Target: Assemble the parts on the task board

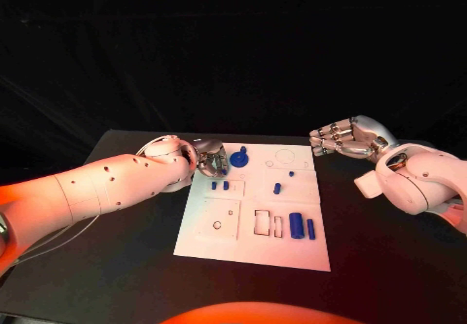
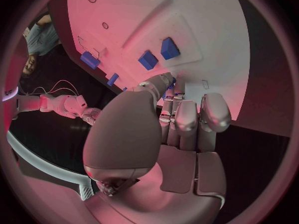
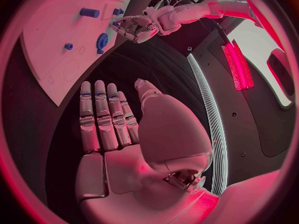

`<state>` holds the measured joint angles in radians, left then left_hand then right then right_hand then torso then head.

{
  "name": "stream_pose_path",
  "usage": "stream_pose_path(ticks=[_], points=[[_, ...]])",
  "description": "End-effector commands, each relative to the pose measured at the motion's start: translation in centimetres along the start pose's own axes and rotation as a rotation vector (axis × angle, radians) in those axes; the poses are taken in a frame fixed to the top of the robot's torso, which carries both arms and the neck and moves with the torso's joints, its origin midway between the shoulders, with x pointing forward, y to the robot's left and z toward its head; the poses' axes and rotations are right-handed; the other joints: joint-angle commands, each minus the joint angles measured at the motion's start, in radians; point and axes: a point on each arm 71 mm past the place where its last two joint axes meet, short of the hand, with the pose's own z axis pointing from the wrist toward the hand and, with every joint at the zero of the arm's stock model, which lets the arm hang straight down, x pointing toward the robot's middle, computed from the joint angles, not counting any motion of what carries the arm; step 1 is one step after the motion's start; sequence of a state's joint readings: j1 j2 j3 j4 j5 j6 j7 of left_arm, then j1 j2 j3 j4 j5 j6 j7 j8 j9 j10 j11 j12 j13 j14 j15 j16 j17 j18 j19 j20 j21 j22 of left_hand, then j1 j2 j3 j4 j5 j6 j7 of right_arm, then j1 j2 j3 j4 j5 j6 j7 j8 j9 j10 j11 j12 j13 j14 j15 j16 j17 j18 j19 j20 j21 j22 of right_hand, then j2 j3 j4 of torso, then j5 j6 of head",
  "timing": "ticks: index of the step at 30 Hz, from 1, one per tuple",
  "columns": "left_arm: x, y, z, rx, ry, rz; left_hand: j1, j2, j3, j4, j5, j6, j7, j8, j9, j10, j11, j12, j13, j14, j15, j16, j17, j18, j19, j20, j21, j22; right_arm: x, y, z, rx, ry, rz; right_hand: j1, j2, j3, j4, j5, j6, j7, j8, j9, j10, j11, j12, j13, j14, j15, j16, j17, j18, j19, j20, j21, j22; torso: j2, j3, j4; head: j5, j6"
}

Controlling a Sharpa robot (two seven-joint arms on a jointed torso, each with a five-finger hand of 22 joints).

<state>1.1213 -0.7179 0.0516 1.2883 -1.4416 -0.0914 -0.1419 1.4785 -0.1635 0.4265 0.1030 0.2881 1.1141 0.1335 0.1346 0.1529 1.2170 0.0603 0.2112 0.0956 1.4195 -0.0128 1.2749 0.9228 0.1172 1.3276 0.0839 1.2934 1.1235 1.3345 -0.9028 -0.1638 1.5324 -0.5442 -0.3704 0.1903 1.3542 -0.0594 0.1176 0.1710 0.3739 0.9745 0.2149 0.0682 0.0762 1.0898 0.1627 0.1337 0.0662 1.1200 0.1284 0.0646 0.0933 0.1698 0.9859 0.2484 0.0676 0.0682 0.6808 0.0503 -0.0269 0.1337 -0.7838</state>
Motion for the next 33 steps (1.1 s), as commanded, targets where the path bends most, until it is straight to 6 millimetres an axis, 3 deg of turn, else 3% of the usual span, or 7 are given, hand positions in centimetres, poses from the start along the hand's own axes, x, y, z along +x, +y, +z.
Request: stream_pose_path(ticks=[1,23,30,33], points=[[0.32,0.05,0.03,-0.012,0.031,0.009,-0.013,-0.004,-0.002,-0.009,-0.006,0.003,0.006,-0.007,-0.003,0.006,0.004,-0.006,0.002,0.004,0.0,0.001,0.004,-0.018,0.005,0.0,0.004,0.003,0.09,0.07,0.01,-0.009,0.008,-0.004,0.0,0.009,0.003,-0.002,0.004,0.009,-0.001,0.005,0.001,-0.002,-0.004,0.004,-0.001,0.004,-0.001,0.003,-0.001,0.016,-0.006,-0.002,0.0,-0.001,0.0,0.0002,0.0,0.001,-0.001],[0.24,0.28,-0.03,-0.027,0.023,0.009,-0.022,-0.013,-0.001,-0.017,-0.005,-0.06,0.016,-0.056,-0.027,0.02,0.009,-0.023,0.011,0.003,0.005,-0.004,-0.013,-0.02,0.007,0.004,0.008,0.01,0.08,0.04,0.0,-0.006,0.01,-0.006,-0.001,0.007,0.002,-0.003,0.003,0.009,-0.002,0.005,0.001,-0.003,-0.004,0.005,-0.002,0.003,-0.001,0.002,-0.002,0.016,-0.007,-0.002,-0.001,-0.001,0.0,0.0003,-0.0004,0.002,-0.002],[0.21,0.56,-0.1,-0.046,0.024,0.009,-0.026,-0.013,-0.001,-0.017,-0.003,-0.07,0.029,-0.064,-0.033,0.026,0.016,-0.024,0.017,0.006,0.009,0.001,-0.005,-0.022,0.012,0.005,0.014,0.019,-0.03,-0.06,-0.04,-0.001,0.011,-0.012,-0.002,0.005,0.001,-0.003,0.003,0.01,-0.001,0.004,0.001,-0.005,-0.003,0.007,-0.002,-0.007,0.002,-0.002,-0.006,0.015,-0.013,0.0,-0.003,-0.003,0.0,0.0004,-0.0001,0.002,-0.001],[0.12,0.81,-0.16,-0.053,0.016,0.006,-0.026,-0.015,0.002,-0.018,-0.002,-0.098,0.032,-0.072,-0.042,0.026,0.02,-0.027,0.021,0.007,0.013,0.003,-0.003,-0.022,0.011,0.008,0.013,0.018,-0.07,-0.11,-0.04,0.003,0.011,-0.02,0.0,0.005,0.002,-0.004,0.003,0.009,-0.002,0.004,0.001,-0.006,-0.004,0.007,-0.002,-0.009,0.003,-0.003,-0.007,0.015,-0.015,0.001,-0.003,-0.003,0.0,0.0004,0.0001,0.001,0.001]])
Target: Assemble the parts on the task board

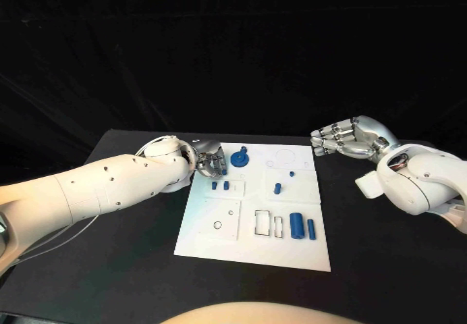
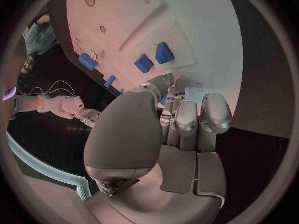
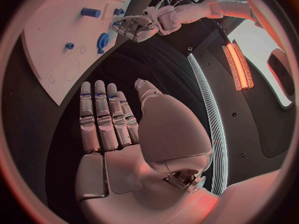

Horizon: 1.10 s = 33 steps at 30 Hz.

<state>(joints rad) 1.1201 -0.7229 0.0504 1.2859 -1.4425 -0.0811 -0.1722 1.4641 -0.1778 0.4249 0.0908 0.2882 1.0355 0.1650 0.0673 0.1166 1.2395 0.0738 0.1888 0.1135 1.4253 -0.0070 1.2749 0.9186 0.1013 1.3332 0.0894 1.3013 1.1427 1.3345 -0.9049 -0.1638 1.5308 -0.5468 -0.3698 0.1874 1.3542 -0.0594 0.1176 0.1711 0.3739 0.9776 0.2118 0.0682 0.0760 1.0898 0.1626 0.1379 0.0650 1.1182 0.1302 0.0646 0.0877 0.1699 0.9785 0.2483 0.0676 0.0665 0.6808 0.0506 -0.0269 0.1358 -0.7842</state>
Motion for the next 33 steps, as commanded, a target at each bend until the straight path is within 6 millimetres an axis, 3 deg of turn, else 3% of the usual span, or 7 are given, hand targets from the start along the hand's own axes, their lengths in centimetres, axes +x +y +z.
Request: stream_pose_path(ticks=[1,10,14,19,24,27,33], points=[[0.0,0.3,-0.1,-0.016,0.001,0.001,-0.011,-0.002,0.005,-0.007,-0.002,-0.033,-0.001,-0.006,-0.011,0.005,0.005,-0.006,0.005,0.001,0.006,0.003,0.0,-0.005,0.006,0.003,0.006,-0.001,0.0,0.0,0.0,-0.001,0.014,-0.024,0.003,0.004,0.003,-0.007,0.002,0.006,0.0,0.004,0.001,-0.007,-0.004,0.004,-0.001,-0.008,0.001,-0.002,-0.002,0.015,-0.008,0.001,-0.003,-0.001,0.0,-0.0001,0.0001,-0.001,0.002],[-1.0,1.6,-0.6,-0.011,-0.089,-0.072,0.003,0.004,0.019,-0.017,0.0,-0.036,-0.011,0.006,-0.017,0.003,-0.001,-0.012,0.013,-0.007,0.002,-0.011,-0.031,0.001,-0.01,0.0,-0.012,-0.028,0.0,-0.2,0.1,-0.01,0.04,-0.201,0.1,0.003,0.059,-0.067,-0.087,0.034,-0.025,0.011,0.004,-0.003,-0.028,0.01,-0.002,0.131,-0.048,0.054,0.026,0.017,0.111,-0.051,0.062,0.024,-0.002,-0.0017,0.0,-0.007,0.006],[-1.9,2.3,-1.3,0.012,-0.147,-0.131,0.017,0.007,0.036,-0.033,0.006,-0.004,-0.009,0.024,-0.014,0.006,0.0,-0.01,0.02,-0.02,0.001,-0.032,-0.07,0.01,-0.036,-0.002,-0.04,-0.07,0.1,-0.4,0.5,-0.017,0.079,-0.4,0.126,-0.009,0.081,-0.094,-0.099,0.064,-0.042,0.017,0.006,0.042,-0.055,0.018,0.0,0.289,-0.099,0.126,0.078,0.015,0.264,-0.116,0.16,0.07,-0.005,-0.0027,0.0027,-0.012,0.01],[-3.1,3.0,-2.2,0.034,-0.203,-0.303,0.013,0.004,0.049,-0.041,0.003,0.013,-0.004,0.034,-0.015,0.0,0.004,-0.009,0.028,-0.061,0.003,-0.102,-0.188,0.032,-0.099,-0.004,-0.113,-0.173,0.7,-0.7,1.0,-0.016,0.127,-0.651,0.11,-0.022,0.091,-0.095,-0.108,0.101,-0.066,0.021,0.008,0.097,-0.087,0.018,0.005,0.388,-0.143,0.252,0.178,0.01,0.378,-0.163,0.264,0.129,-0.016,-0.0059,0.0091,-0.02,0.013],[-4.0,3.1,-3.5,0.082,-0.265,-0.547,-0.001,0.005,0.054,-0.046,0.0,0.021,0.001,0.039,-0.019,-0.014,0.008,-0.008,0.036,-0.116,0.006,-0.203,-0.335,0.057,-0.176,-0.002,-0.214,-0.303,1.8,-0.9,1.4,0.009,0.152,-0.847,0.077,-0.045,0.119,-0.07,-0.114,0.116,-0.077,0.01,0.007,0.124,-0.093,0.003,0.013,0.397,-0.156,0.498,0.366,0.008,0.427,-0.177,0.353,0.191,-0.02,-0.0089,0.0127,-0.046,0.014],[-4.4,3.0,-4.4,0.119,-0.291,-0.726,-0.012,0.006,0.051,-0.045,-0.002,0.018,0.004,0.038,-0.023,-0.029,0.012,-0.009,0.037,-0.143,0.009,-0.252,-0.401,0.068,-0.213,0.001,-0.268,-0.369,2.6,-0.9,1.8,0.014,0.153,-0.929,0.064,-0.059,0.136,-0.055,-0.121,0.121,-0.076,0.006,0.008,0.127,-0.095,-0.004,0.02,0.395,-0.159,0.781,0.635,-0.015,0.454,-0.181,0.528,0.376,-0.022,-0.0115,0.0109,-0.061,0.017],[-4.5,2.0,-5.4,0.233,-0.268,-1.144,-0.021,0.015,0.047,-0.057,-0.001,0.007,0.015,0.034,-0.031,-0.074,0.026,-0.007,0.037,-0.211,0.021,-0.318,-0.468,0.083,-0.287,0.011,-0.363,-0.469,4.4,-0.9,2.4,0.017,0.17,-1.022,0.06,-0.076,0.158,-0.046,-0.123,0.108,-0.077,-0.001,0.007,0.092,-0.089,-0.029,0.018,0.396,-0.149,0.957,0.815,-0.034,0.462,-0.181,0.695,0.556,-0.022,-0.016,0.0116,-0.087,0.022]])
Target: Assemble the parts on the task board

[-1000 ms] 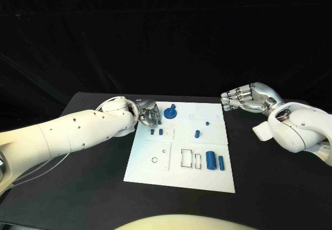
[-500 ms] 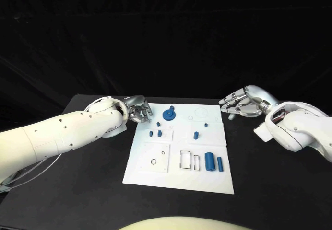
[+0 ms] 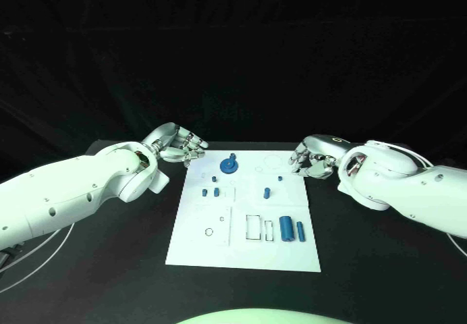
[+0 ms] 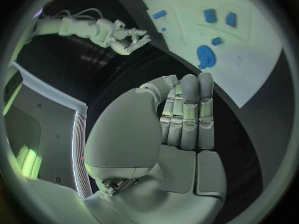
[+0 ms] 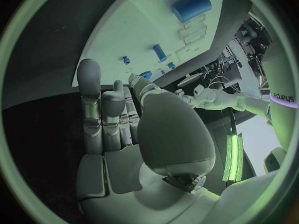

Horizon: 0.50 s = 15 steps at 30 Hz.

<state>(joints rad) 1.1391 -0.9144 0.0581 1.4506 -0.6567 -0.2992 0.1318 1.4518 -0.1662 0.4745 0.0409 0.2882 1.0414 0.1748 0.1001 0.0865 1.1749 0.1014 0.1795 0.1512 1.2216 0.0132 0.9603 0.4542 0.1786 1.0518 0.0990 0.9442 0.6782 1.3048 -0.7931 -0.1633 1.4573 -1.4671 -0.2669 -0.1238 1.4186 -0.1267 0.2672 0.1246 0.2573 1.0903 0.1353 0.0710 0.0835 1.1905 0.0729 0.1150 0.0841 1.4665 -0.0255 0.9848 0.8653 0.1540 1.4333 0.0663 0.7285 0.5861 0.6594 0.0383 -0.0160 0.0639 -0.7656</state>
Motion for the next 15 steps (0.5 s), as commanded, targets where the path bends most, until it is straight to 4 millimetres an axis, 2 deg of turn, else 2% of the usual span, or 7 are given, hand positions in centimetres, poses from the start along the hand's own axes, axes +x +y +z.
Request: stream_pose_path(ticks=[1,3,4,5,8,10,15], points=[[0.1,-1.0,-0.2,0.079,-0.034,-0.429,-0.011,0.004,-0.004,-0.008,-0.001,0.002,0.006,0.002,-0.001,-0.011,-0.001,0.004,0.0,-0.009,0.002,-0.004,-0.004,0.006,-0.007,0.002,-0.008,-0.006,0.6,0.2,0.4,0.039,0.027,-0.168,-0.005,-0.011,0.01,0.001,-0.007,-0.007,-0.001,-0.004,-0.001,-0.011,0.0,-0.007,-0.002,0.049,0.007,0.059,0.061,-0.021,0.01,0.001,0.058,0.063,-0.001,-0.0038,0.0005,-0.016,0.002],[0.3,-1.3,-0.4,0.097,-0.025,-0.492,-0.019,0.007,-0.01,-0.008,-0.002,0.004,0.005,0.004,-0.001,-0.014,-0.001,0.008,0.001,-0.013,0.003,-0.005,-0.006,0.006,-0.01,0.004,-0.013,-0.009,1.0,0.5,0.6,0.034,0.031,-0.186,-0.006,-0.019,0.019,0.002,-0.007,-0.013,-0.001,-0.004,0.0,-0.019,0.001,-0.012,-0.002,0.044,0.011,0.118,0.12,-0.028,0.007,0.002,0.123,0.133,0.0,-0.0048,0.0006,-0.019,0.002],[0.4,-1.5,-0.5,0.108,-0.018,-0.532,-0.028,0.006,-0.018,-0.007,-0.003,0.003,0.006,0.004,-0.002,-0.017,0.0,0.011,0.002,-0.015,0.005,-0.004,-0.007,0.006,-0.011,0.006,-0.017,-0.011,1.3,0.9,0.9,0.028,0.038,-0.196,-0.007,-0.018,0.023,0.002,-0.006,-0.014,-0.001,-0.003,0.0,-0.022,0.002,-0.013,-0.002,0.043,0.011,0.137,0.14,-0.03,0.007,0.002,0.147,0.16,0.0,-0.0035,0.0007,-0.023,0.001],[0.5,-1.6,-0.5,0.112,-0.015,-0.547,-0.031,0.007,-0.021,-0.008,-0.003,0.001,0.006,0.004,-0.003,-0.018,0.0,0.013,0.002,-0.016,0.005,-0.004,-0.008,0.006,-0.011,0.006,-0.019,-0.013,1.5,1.0,1.0,0.026,0.041,-0.2,-0.007,-0.02,0.026,0.002,-0.006,-0.014,-0.001,-0.003,0.0,-0.024,0.003,-0.014,-0.003,0.042,0.012,0.151,0.154,-0.032,0.006,0.003,0.165,0.18,0.0,-0.0038,0.0006,-0.026,0.001],[0.9,-2.0,-0.6,0.122,-0.004,-0.582,-0.033,0.008,-0.024,-0.009,-0.003,0.0,0.006,0.003,-0.004,-0.02,0.0,0.015,0.002,-0.017,0.005,-0.004,-0.008,0.006,-0.011,0.007,-0.021,-0.014,2.1,1.6,1.5,0.023,0.058,-0.208,-0.008,-0.02,0.03,0.003,-0.007,-0.017,0.003,-0.004,0.0,-0.032,0.005,-0.018,-0.005,0.038,0.015,0.158,0.159,-0.03,-0.002,0.004,0.166,0.181,0.002,-0.0047,0.0009,-0.035,0.0],[1.2,-2.3,-0.7,0.127,0.003,-0.587,-0.034,0.01,-0.026,-0.011,-0.002,-0.003,0.007,0.002,-0.005,-0.023,0.001,0.016,0.003,-0.018,0.005,-0.003,-0.009,0.006,-0.011,0.007,-0.023,-0.015,2.5,1.9,1.7,0.023,0.067,-0.21,-0.009,-0.019,0.033,0.004,-0.007,-0.018,0.007,-0.004,0.0,-0.037,0.008,-0.02,-0.006,0.036,0.018,0.162,0.162,-0.03,-0.007,0.005,0.173,0.189,0.005,-0.0066,0.0033,-0.04,0.003],[1.9,-2.9,-0.9,0.14,0.024,-0.595,-0.035,0.013,-0.028,-0.014,-0.002,-0.006,0.008,0.001,-0.006,-0.029,0.002,0.018,0.003,-0.021,0.006,-0.003,-0.01,0.006,-0.011,0.008,-0.027,-0.018,3.2,2.2,2.1,0.019,0.064,-0.208,-0.01,-0.022,0.037,0.003,-0.005,-0.023,0.013,-0.005,0.0,-0.046,0.012,-0.024,-0.009,0.036,0.021,0.182,0.183,-0.035,-0.006,0.009,0.208,0.229,0.009,-0.0099,0.0055,-0.04,0.005]])
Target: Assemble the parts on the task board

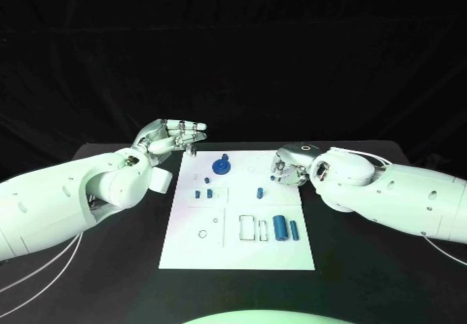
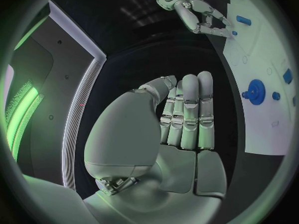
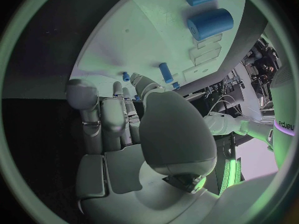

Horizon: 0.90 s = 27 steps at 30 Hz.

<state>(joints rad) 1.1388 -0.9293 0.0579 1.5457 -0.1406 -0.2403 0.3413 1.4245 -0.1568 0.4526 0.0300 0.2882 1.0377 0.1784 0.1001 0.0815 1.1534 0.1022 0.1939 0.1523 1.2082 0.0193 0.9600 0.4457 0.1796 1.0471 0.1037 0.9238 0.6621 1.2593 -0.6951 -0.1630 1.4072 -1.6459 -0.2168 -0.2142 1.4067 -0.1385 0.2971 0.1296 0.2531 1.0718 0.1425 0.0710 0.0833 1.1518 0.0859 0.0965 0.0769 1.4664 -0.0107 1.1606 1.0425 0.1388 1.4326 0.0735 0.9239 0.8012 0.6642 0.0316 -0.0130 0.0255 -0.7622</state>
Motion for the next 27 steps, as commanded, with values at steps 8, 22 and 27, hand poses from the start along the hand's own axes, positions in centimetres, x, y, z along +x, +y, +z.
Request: stream_pose_path(ticks=[8,22,27], points=[[1.2,-0.6,-0.2,0.045,0.035,-0.076,-0.008,0.008,-0.01,-0.011,-0.001,-0.012,0.009,-0.002,-0.004,-0.02,0.005,0.008,0.001,-0.013,0.002,-0.003,-0.004,0.005,-0.007,0.005,-0.013,-0.006,0.5,0.3,0.4,0.005,-0.003,-0.038,0.003,-0.011,0.015,-0.005,0.002,-0.004,0.009,-0.003,0.001,-0.005,0.002,-0.002,-0.001,0.04,0.009,0.045,0.047,-0.03,0.002,0.005,0.084,0.095,0.009,-0.0056,0.0041,-0.005,0.001],[2.0,-0.8,-0.4,0.047,0.059,-0.085,-0.015,0.013,-0.015,-0.013,-0.002,-0.016,0.011,-0.003,-0.006,-0.027,0.007,0.014,0.002,-0.017,0.005,-0.002,-0.006,0.005,-0.006,0.007,-0.018,-0.01,0.8,0.5,0.9,0.011,-0.002,-0.034,0.006,-0.002,0.051,-0.01,-0.004,0.007,0.009,0.001,0.005,0.013,-0.002,0.009,0.006,0.043,0.01,0.101,0.104,-0.042,0.007,0.008,0.188,0.215,0.011,-0.0056,0.0055,0.008,-0.007],[2.1,-0.9,-0.4,0.044,0.062,-0.096,-0.025,0.017,-0.02,-0.011,-0.002,-0.019,0.011,-0.003,-0.007,-0.031,0.008,0.019,0.003,-0.018,0.006,-0.001,-0.007,0.005,-0.005,0.009,-0.022,-0.013,1.0,0.7,1.1,0.009,0.014,-0.037,0.017,0.007,0.073,-0.02,-0.002,0.024,0.003,0.008,0.01,0.03,-0.007,0.018,0.011,0.044,0.004,0.115,0.119,-0.056,0.024,0.007,0.265,0.306,0.012,-0.006,0.0061,0.012,-0.01]])
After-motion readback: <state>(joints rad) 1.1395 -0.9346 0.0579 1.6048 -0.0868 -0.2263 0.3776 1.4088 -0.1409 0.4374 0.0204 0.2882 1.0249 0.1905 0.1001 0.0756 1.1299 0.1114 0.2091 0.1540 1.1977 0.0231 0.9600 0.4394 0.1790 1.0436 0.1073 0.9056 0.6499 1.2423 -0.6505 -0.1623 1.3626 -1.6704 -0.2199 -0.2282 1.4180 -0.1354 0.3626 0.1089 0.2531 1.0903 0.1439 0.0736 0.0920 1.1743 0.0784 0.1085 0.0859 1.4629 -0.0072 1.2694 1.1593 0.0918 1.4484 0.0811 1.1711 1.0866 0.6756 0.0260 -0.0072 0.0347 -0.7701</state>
